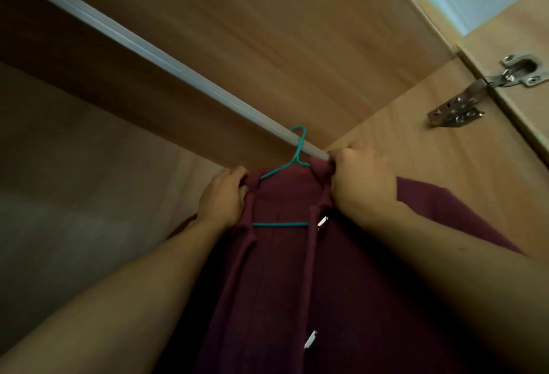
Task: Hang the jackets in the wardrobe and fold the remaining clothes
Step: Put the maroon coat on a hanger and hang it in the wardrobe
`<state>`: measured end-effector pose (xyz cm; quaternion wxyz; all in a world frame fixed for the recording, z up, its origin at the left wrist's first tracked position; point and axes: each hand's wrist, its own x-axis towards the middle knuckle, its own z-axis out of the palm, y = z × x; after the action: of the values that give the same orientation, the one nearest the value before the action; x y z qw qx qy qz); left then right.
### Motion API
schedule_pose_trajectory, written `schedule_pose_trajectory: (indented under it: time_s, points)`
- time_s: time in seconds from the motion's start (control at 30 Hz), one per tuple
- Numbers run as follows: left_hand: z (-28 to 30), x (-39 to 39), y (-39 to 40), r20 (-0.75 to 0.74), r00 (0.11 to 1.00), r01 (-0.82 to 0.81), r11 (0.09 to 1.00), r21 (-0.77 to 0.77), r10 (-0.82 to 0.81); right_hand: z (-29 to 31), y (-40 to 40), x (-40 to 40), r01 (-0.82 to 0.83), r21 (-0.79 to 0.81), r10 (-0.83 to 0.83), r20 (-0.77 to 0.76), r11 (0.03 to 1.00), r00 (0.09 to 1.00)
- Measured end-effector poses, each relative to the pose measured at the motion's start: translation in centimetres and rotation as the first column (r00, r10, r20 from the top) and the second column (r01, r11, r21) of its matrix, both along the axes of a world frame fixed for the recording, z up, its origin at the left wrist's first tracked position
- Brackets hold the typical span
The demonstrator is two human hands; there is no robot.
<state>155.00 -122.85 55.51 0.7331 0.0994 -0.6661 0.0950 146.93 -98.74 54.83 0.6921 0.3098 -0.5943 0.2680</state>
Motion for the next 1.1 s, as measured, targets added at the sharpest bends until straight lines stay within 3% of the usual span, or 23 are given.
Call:
schedule_pose_trajectory:
  time_s: [0.33, 0.5, 0.6, 0.7, 0.83, 1.1]
  points:
    - [-8.2, -7.8, 1.1, 0.097, 0.972, 0.201, 0.971, 0.128, -0.214, -4.2, 0.1, -3.0, 0.267, 0.11, -0.243, -0.193, 0.957, 0.951]
    - [-11.4, -9.6, 2.5, 0.258, 0.827, 0.356, 0.822, 0.445, -0.499, -7.2, 1.2, -3.5, 0.392, 0.285, -0.368, -0.136, 0.875, 0.92]
    - [-11.5, -8.7, 2.6, 0.269, 0.783, 0.381, 0.775, 0.504, -0.56, -8.6, 2.2, -3.9, 0.446, 0.36, -0.428, -0.132, 0.82, 0.894]
    - [-11.1, -6.5, 2.3, 0.317, 0.795, 0.331, 0.807, 0.489, -0.518, -9.3, 2.8, -3.7, 0.437, 0.414, -0.443, -0.087, 0.798, 0.892]
    - [-11.4, -2.8, 2.8, 0.361, 0.844, 0.227, 0.875, 0.428, -0.396, -10.1, 3.4, -2.5, 0.329, 0.423, -0.359, -0.009, 0.844, 0.933]
    - [-14.7, 5.2, 6.7, 0.459, 0.888, -0.071, 0.987, 0.141, -0.001, -13.2, 2.2, 2.3, 0.088, 0.301, -0.133, 0.134, 0.949, 0.982]
